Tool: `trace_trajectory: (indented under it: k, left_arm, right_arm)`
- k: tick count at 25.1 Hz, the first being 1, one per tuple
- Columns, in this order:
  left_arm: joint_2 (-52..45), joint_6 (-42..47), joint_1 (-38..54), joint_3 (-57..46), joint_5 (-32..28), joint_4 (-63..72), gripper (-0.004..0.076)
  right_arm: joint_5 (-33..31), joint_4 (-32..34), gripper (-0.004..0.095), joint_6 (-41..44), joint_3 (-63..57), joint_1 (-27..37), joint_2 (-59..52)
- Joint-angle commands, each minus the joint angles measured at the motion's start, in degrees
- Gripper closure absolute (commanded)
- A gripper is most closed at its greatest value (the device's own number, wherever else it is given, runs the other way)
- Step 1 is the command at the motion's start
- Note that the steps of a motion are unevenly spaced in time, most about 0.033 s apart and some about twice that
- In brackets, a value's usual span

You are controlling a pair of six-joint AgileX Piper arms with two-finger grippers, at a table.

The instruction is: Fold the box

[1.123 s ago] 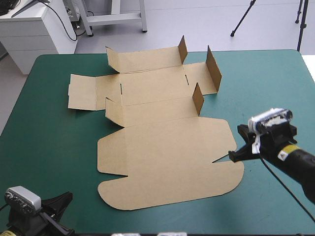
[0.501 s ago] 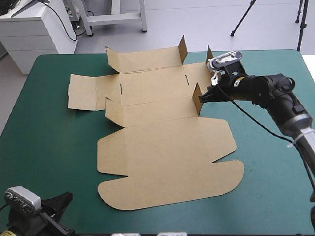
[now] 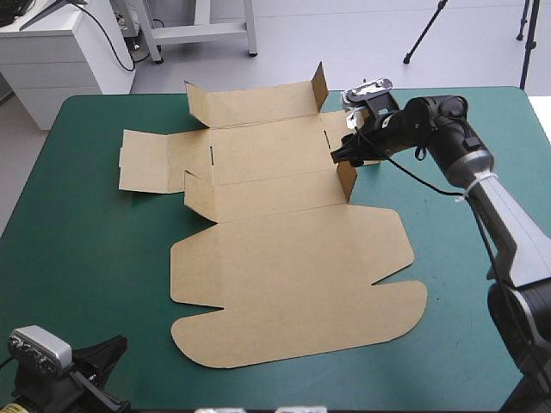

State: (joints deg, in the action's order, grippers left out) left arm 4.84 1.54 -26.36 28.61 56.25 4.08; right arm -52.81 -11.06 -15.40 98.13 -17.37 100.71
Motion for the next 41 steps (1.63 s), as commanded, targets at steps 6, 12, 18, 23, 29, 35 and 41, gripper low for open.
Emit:
trace_trajectory:
  k: [6,12,18,23,29,35,41]
  left_arm:
    - [1.4,0.4,-0.3,1.4,-4.0,0.6,0.0734]
    - [1.4,0.4,-0.3,1.4,-4.0,0.6,0.0734]
    - [1.4,0.4,-0.3,1.4,-4.0,0.5,0.0734]
    - [1.4,0.4,-0.3,1.4,-4.0,0.5,0.0734]
    - [1.4,0.4,-0.3,1.4,-4.0,0.5,0.0734]
    - [1.4,0.4,-0.3,1.4,-4.0,0.5,0.0734]
    - [1.4,0.4,-0.3,1.4,-4.0,0.5,0.0734]
  right_arm:
    - [-7.3,1.1,0.0324,4.6,14.7,0.1,10.9]
    - [-11.9,2.4,0.0334,6.0,19.5,0.1,17.4]
    - [-11.4,2.5,0.0477,7.3,20.0,0.1,19.2]
    - [-11.1,3.5,0.0798,7.5,20.0,0.1,19.7]
    - [-9.0,3.8,0.0930,5.7,20.0,0.1,19.7]
    - [-9.9,3.8,0.0932,-0.3,20.0,0.1,19.7]
    - [-10.9,0.8,0.0932,-8.9,20.0,0.1,19.7]
